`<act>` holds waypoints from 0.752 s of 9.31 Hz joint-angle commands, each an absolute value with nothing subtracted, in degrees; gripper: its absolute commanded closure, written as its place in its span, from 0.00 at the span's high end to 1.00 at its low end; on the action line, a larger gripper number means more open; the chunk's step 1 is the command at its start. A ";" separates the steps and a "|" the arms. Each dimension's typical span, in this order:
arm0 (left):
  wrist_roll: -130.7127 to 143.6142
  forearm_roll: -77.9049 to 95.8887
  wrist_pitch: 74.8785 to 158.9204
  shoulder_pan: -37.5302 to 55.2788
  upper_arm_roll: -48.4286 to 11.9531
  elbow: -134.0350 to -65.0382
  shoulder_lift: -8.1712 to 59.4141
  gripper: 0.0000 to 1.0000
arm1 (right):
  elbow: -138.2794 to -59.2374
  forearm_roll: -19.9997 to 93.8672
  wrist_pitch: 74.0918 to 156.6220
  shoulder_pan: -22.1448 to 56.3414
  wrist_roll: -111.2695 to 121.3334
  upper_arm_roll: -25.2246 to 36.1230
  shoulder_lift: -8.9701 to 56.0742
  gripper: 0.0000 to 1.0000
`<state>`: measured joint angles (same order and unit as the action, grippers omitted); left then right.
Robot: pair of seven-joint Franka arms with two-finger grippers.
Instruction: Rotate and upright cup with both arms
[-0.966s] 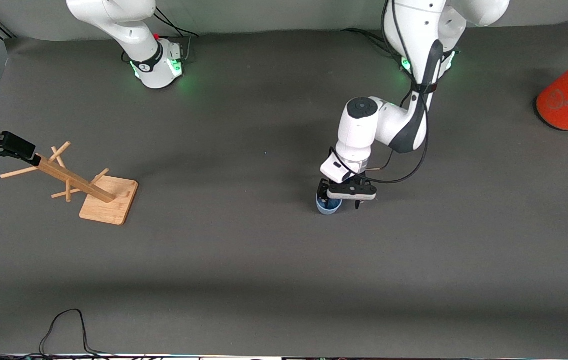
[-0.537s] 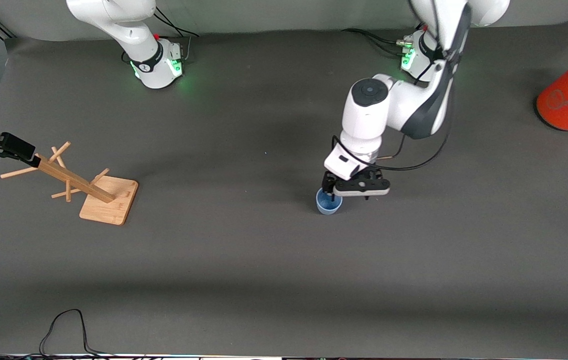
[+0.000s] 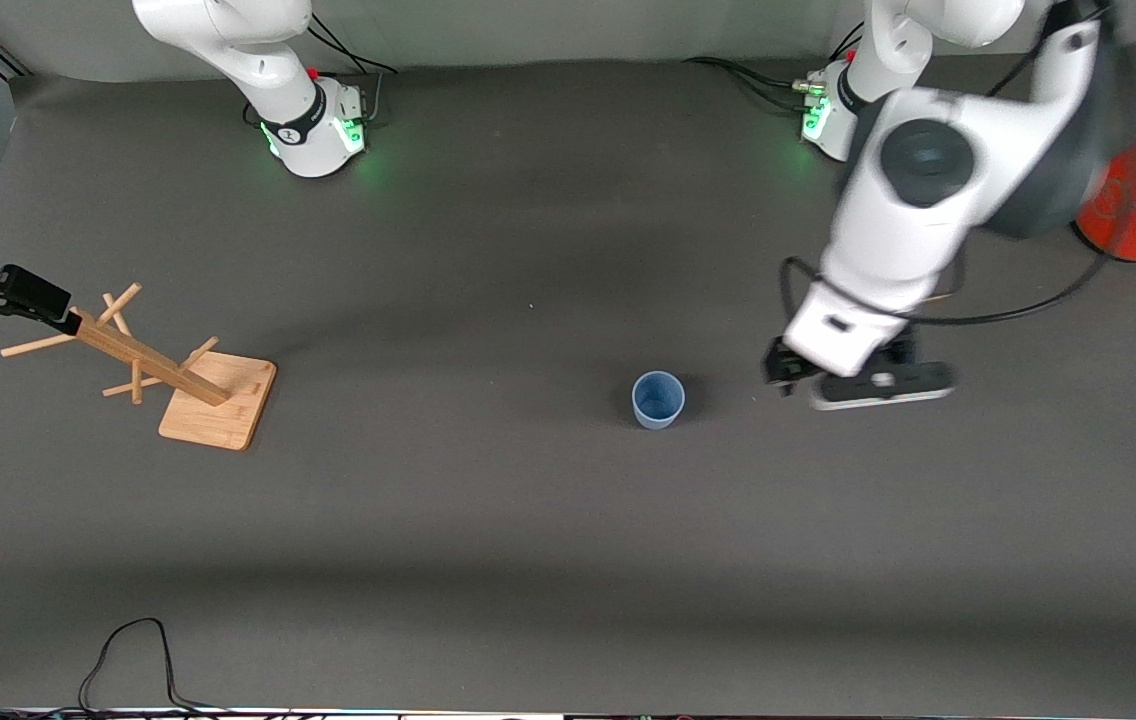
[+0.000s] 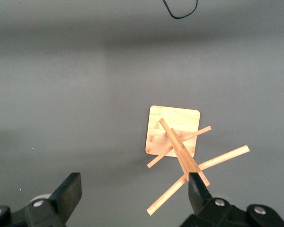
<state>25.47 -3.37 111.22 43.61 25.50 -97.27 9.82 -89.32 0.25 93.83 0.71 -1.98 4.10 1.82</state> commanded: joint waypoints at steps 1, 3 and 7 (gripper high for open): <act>12.56 -3.43 103.66 31.10 21.74 -96.50 5.03 1.00 | -90.17 -0.35 94.75 0.88 -1.41 4.31 1.23 1.00; 8.00 -4.13 97.23 9.33 5.97 -95.89 2.30 1.00 | -90.44 -0.35 94.83 0.79 -1.41 4.39 1.14 1.00; 6.90 -4.13 89.32 -0.02 -1.05 -95.54 -4.57 1.00 | -90.53 -0.35 94.83 0.62 -1.32 4.39 0.88 1.00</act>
<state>3.88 -3.62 91.73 -0.83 0.52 -95.55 -3.10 -89.53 0.25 94.04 0.63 -1.98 4.18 1.82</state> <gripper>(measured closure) 0.000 0.000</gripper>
